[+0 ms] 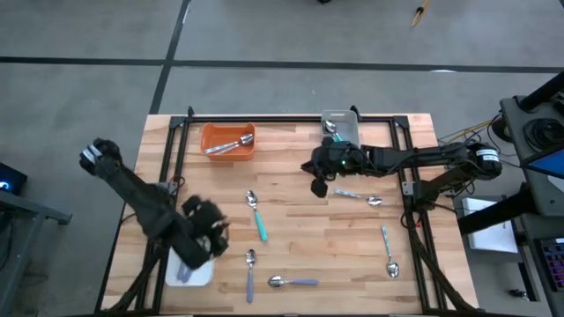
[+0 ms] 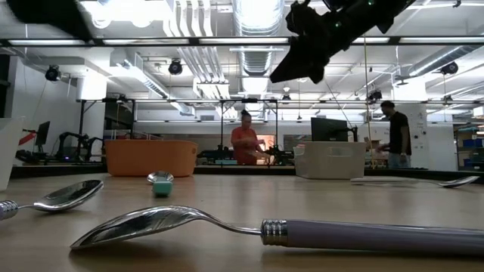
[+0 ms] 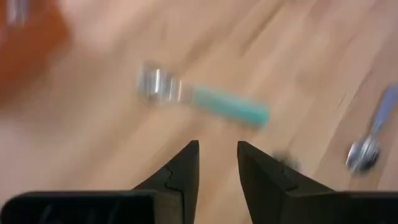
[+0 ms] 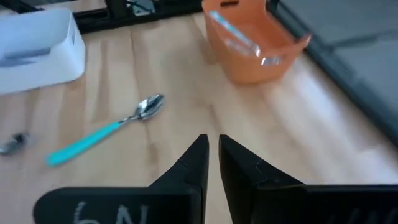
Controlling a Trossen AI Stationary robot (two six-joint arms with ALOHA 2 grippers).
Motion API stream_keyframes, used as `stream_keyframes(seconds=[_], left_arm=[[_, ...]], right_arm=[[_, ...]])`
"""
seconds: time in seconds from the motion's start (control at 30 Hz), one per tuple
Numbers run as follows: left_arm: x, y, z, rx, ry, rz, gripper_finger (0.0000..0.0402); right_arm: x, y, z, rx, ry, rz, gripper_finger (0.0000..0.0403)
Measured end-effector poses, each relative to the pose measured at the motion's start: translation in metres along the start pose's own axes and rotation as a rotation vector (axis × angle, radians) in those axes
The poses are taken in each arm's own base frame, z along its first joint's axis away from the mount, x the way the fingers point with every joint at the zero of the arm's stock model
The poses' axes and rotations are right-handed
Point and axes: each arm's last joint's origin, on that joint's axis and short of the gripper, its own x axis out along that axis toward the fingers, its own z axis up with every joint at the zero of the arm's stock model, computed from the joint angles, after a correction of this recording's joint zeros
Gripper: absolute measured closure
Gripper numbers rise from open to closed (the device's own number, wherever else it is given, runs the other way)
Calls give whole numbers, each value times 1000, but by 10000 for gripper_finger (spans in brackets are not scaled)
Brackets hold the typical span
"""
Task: Sort silverware by color (type)
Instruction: Put the top blue patterned spoon into the orange bin
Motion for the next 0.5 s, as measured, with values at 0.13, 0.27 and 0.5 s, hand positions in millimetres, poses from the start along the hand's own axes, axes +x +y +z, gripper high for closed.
stream_keyframes(seconds=[0.13,0.27,0.5], left_arm=[[-6,3,41,188,-148,-114,325],[-14,10,64,390,-250,-229,326],[-20,35,87,616,-368,-175,327]], right_arm=[[1,16,-13,114,46,49,374],[-1,36,-25,191,85,101,374],[-7,64,-36,380,138,166,374]])
